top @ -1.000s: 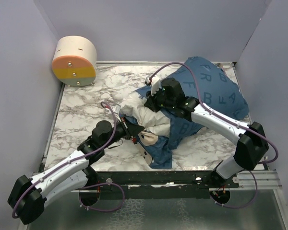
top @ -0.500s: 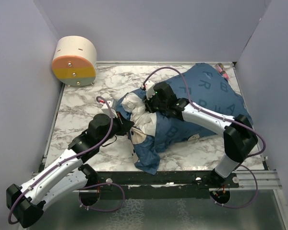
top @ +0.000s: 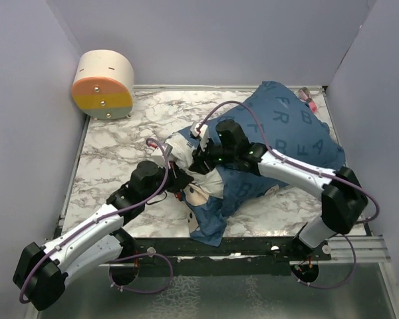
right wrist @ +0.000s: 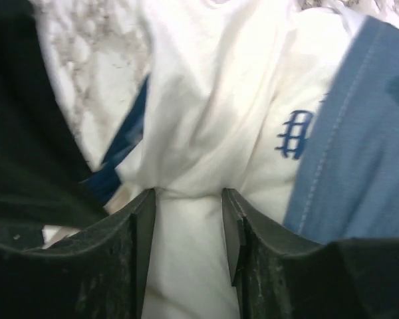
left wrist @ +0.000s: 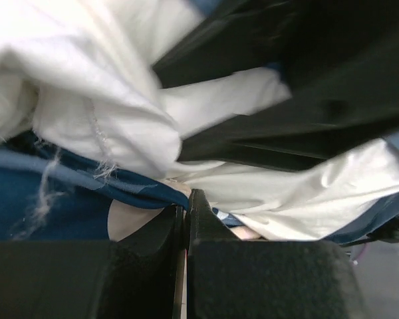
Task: Put the pillow into the pillowcase
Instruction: Stuff the pillow into the pillowcase.
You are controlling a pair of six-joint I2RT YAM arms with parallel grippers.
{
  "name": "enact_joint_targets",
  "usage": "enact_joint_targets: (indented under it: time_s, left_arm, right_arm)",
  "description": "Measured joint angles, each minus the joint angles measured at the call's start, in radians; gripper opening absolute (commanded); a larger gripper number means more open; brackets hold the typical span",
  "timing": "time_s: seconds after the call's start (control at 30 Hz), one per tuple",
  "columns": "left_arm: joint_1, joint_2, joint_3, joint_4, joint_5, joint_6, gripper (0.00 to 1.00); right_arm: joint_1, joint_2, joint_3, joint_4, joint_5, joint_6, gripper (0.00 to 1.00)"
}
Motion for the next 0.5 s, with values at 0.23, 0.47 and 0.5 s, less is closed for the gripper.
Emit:
enact_joint_targets:
  time_s: [0.23, 0.47, 0.5]
  left_arm:
    - [0.023, -0.086, -0.101, 0.111, 0.049, -0.039, 0.00]
    - [0.031, -0.159, -0.157, 0.141, 0.050, -0.058, 0.00]
    - [0.031, -0.167, -0.160, 0.141, 0.050, -0.061, 0.00]
  right_arm:
    - [0.002, -0.242, 0.035, -0.161, -0.035, -0.008, 0.50]
    - [0.003, -0.194, 0.183, -0.171, -0.087, 0.011, 0.60]
    - [0.005, -0.168, 0.198, -0.163, -0.090, 0.016, 0.60]
